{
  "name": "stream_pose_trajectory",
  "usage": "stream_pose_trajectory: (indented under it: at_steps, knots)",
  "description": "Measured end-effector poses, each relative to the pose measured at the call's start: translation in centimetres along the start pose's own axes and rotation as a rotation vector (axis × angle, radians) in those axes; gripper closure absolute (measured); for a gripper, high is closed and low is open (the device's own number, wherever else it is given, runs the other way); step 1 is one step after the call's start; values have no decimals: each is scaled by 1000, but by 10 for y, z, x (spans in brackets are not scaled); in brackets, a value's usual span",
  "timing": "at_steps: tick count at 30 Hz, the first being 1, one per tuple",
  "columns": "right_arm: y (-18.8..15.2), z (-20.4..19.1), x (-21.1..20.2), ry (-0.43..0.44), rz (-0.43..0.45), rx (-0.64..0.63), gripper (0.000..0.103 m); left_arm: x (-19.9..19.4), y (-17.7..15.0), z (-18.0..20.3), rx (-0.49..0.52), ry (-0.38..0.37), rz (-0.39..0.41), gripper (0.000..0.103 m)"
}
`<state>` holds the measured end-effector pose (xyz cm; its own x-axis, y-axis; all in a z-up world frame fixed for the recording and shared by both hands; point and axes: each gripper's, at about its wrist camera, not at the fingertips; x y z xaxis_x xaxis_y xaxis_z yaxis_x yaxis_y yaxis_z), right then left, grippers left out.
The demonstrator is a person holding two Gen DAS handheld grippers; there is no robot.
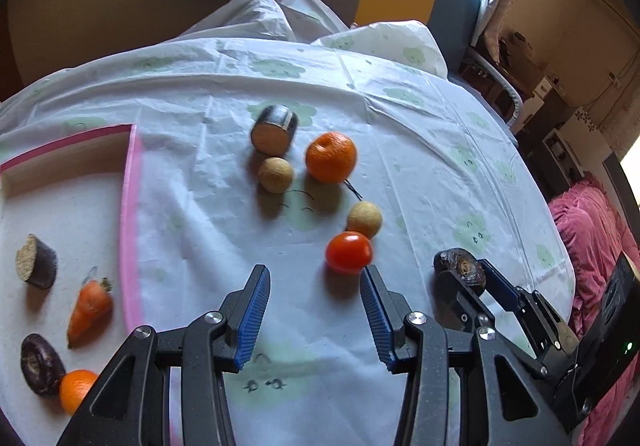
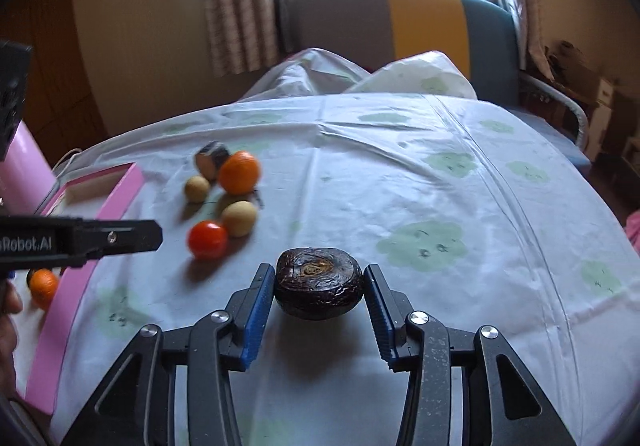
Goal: Organize fruits
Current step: 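Grasp the second dark purple beet with the right gripper, then place the red tomato in the tray with the left gripper while the right gripper holds the beet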
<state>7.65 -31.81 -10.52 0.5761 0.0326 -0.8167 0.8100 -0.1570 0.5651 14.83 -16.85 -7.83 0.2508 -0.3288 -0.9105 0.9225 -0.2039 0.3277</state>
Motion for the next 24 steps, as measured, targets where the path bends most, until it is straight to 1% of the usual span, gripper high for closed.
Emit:
stream_pose_trajectory:
  at_steps: [2,5,11,13,14,17,20,24]
  knots:
    - [0,5,1,17,-1,17,57,5,1,5,11,-9,-4,55]
    - [0,5,2,15,3,17,57,10,4,10,19,-15,-4,55]
    - [-1,9,5,49,-4,40,57,26,13,17,31,-2,-16,55]
    - [-1,11,6,51,-6,47,57,33,15,17,26,7,-17,63]
    - [-2,11,6,53,-5,48,57,33,15,17,32,19,-5,71]
    - [-2,12,6,59,-4,51,57,32,13,17,44,15,6,73]
    - [-2,12,8,59,-9,52,57,28,3,18,62,45,11,73]
    - [-2,13,9,61,-15,52,57,19,-12,14,54,66,13,73]
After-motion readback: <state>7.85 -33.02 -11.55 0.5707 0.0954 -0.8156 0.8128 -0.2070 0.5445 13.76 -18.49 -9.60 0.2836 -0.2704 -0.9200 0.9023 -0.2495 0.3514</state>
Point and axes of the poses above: each gripper's, at about its wrist camera, not at the fingertips, and x roughly the way its jaws point, z to its right, y to its top, and after that the axes turned 10 degrees about -z, right-handed
